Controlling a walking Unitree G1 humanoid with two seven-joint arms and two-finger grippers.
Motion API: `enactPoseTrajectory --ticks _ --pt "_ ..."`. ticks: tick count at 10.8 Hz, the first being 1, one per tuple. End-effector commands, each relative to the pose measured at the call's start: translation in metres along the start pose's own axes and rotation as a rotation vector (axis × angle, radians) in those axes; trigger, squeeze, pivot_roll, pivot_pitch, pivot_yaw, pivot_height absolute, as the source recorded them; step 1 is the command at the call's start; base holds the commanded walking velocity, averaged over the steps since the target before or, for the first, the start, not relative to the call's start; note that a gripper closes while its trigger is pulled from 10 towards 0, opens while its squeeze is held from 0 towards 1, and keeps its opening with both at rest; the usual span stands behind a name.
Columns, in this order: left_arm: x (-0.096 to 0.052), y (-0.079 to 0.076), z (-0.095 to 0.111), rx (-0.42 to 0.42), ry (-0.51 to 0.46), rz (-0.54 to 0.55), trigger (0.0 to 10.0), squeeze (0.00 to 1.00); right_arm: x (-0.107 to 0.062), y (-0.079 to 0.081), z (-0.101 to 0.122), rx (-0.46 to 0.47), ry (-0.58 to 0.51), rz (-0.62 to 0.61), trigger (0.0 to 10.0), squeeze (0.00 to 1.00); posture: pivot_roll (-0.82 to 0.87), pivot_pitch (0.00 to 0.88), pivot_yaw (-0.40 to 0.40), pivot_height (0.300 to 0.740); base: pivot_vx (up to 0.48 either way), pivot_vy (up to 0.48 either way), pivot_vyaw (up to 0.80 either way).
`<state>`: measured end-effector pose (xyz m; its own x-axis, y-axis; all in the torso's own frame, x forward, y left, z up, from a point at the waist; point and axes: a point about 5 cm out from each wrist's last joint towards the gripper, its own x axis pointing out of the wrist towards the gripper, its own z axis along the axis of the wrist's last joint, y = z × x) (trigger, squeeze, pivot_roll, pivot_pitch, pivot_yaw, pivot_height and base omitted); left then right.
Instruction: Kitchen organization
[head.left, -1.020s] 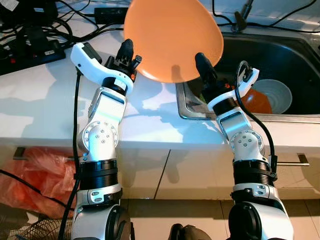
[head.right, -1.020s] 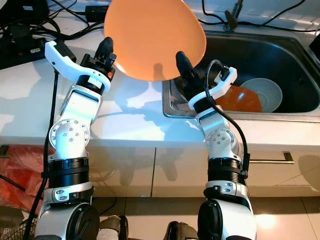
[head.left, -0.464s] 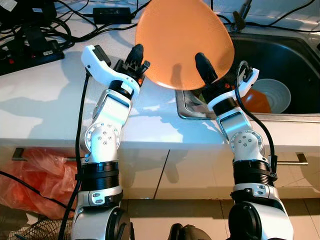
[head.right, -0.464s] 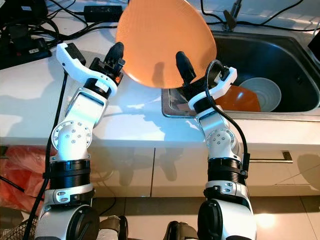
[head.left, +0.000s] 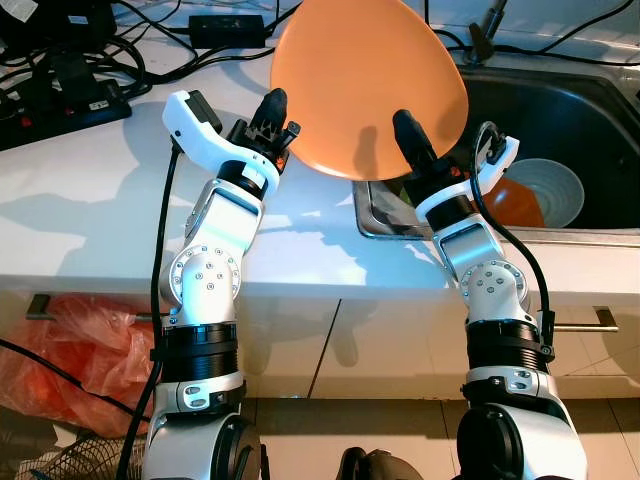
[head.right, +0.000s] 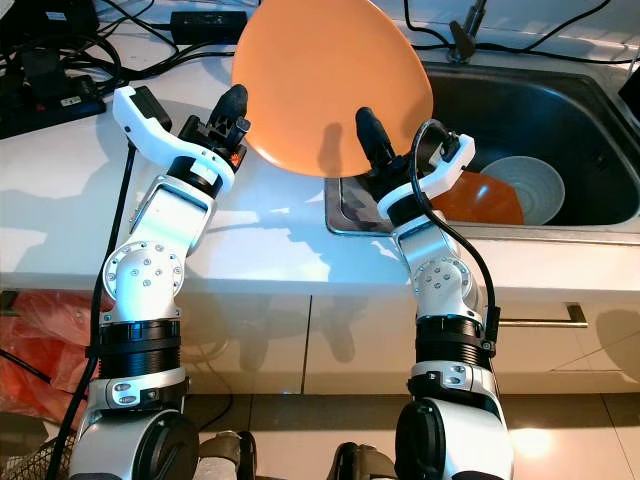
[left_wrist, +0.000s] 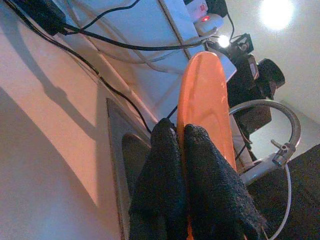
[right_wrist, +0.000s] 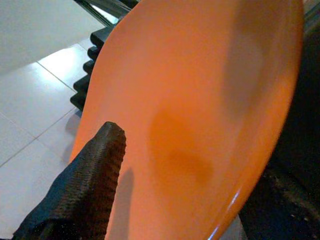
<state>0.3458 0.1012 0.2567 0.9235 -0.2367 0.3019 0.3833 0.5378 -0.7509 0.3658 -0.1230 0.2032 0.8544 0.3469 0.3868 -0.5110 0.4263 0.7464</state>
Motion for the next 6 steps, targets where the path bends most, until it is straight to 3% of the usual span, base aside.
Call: enactPoseTrajectory --ticks 1,6 --pt "-0.0009 -0.0106 -0.004 -0.025 -0.007 -0.045 10.0 0.0 -0.0015 0.0001 0.0046 0.0 -0.025 0.001 0.0 0.0 0.09 0.155 -0.077 0.723 0.0 0.0 0.0" --pt "-0.0005 -0.0106 -0.0046 -0.02 -0.003 -0.046 10.0 0.0 -0.0018 0.0003 0.0058 0.007 -0.036 0.005 0.0 0.0 0.09 0.154 -0.073 0.723 0.0 0.0 0.0"
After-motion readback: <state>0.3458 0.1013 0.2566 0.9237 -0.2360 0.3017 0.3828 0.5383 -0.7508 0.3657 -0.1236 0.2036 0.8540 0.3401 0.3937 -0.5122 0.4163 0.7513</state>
